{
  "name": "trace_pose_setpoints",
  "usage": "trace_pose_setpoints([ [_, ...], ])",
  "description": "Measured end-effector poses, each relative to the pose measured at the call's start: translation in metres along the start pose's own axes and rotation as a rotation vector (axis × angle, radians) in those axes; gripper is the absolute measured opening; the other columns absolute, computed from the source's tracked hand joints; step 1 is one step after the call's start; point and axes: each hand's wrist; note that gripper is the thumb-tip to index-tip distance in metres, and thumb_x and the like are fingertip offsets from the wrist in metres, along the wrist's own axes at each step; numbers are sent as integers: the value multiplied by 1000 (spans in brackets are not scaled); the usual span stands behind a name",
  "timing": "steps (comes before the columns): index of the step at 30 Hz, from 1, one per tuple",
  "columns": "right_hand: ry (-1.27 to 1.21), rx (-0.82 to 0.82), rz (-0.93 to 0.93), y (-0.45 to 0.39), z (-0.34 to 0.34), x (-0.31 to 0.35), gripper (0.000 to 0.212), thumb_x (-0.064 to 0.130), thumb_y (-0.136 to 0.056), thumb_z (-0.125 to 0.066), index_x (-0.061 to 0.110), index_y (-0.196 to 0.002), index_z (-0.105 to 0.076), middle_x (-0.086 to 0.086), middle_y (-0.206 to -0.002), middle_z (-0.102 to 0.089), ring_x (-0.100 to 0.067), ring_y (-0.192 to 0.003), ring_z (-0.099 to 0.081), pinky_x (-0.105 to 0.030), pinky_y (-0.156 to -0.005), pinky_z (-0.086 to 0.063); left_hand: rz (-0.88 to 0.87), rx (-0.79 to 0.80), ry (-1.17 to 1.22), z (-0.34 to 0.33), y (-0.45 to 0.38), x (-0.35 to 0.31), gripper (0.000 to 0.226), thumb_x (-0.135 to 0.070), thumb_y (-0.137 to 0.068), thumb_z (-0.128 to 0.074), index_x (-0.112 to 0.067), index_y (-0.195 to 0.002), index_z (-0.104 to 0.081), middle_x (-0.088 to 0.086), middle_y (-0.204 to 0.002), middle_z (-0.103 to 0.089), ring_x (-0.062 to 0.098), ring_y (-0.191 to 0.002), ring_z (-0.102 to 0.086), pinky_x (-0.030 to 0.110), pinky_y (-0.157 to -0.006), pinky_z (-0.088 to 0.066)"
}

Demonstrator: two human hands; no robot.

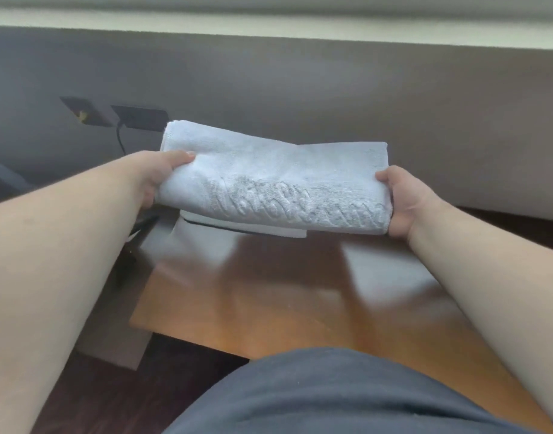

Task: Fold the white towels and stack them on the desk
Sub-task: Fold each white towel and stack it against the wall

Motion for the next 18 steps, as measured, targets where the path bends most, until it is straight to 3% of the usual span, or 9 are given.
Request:
trace_pose_setpoints([
  [10,-72,-226,-46,-88,-76,-48,34,23,-95,-51,8,-123,-61,-11,-106,-74,-33,-90,-73,-47,-68,-58,43,84,-72,54,-132,5,35,-36,-86,-71,-11,-110,-68,5,-99,-75,20,-82,-73,35,-70,-60],
  [18,-75,-311,-74,-133,-86,-66,29,21,-94,-58,7,-119,-64,-10,-107,-74,-29,-91,-73,-42,-67,-58,154,138,-80,60,-189,19,42,-35,-91,-65,-11,-126,-59,7,-111,-72,23,-96,-70,37,-72,-58],
])
Point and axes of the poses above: each hand's wrist, its own y-axis away from the middle knuckle, its own z-axis out of the back of the hand, x = y × z
